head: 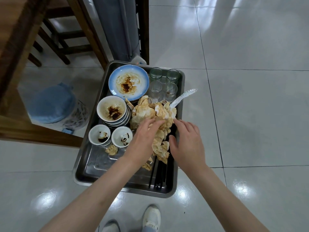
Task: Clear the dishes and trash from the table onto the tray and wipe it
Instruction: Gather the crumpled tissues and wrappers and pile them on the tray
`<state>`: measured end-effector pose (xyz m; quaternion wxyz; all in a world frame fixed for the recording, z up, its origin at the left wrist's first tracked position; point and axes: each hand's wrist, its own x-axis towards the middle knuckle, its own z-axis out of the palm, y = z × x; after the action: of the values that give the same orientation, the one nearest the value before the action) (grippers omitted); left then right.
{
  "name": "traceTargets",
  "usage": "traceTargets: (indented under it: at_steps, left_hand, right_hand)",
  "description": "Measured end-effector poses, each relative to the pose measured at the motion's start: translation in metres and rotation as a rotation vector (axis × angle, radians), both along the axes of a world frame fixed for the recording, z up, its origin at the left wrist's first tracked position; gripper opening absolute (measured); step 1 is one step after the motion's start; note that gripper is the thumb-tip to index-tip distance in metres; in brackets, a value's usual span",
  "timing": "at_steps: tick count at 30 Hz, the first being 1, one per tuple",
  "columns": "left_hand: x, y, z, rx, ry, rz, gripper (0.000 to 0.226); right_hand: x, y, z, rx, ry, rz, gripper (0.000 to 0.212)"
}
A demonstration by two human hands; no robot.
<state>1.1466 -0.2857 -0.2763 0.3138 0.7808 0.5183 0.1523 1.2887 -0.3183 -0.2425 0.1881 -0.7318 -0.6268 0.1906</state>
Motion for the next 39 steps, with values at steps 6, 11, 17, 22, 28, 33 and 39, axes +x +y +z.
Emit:
traceTargets:
  at_steps: [6, 11, 17, 22, 28, 33, 39]
  left_hand:
    - [-0.011, -0.005, -0.012, -0.044, 0.063, -0.075, 0.081]
    - [-0.016, -0.005, -0.014, -0.033, 0.227, -0.150, 0.076]
    - [-0.017, -0.002, -0.012, 0.081, 0.441, -0.171, 0.074]
    - [-0.021, -0.001, -0.012, 0.073, 0.440, -0.146, 0.065]
    - [-0.038, -0.001, 0.008, 0.155, 0.550, -0.103, 0.067]
    - [-0.068, 0.006, 0.059, 0.212, 0.578, -0.042, 0.082]
    - [-0.121, -0.011, 0.150, 0.216, 0.544, 0.146, 0.087]
  right_hand:
    - [0.000, -0.001, -0.005, -0.020, -0.009, 0.008, 0.044]
    - [-0.002, -0.001, -0.010, -0.034, -0.020, 0.011, 0.046]
    - [-0.006, 0.000, -0.012, -0.046, -0.038, 0.028, 0.046]
    - [-0.008, 0.004, -0.010, -0.057, -0.037, 0.042, 0.045]
    - [-0.009, 0.005, -0.005, -0.099, -0.086, 0.105, 0.052]
    - [-0.013, 0.012, 0.029, -0.136, -0.147, 0.190, 0.069]
    - [-0.042, 0.015, 0.111, -0.124, -0.177, 0.306, 0.081]
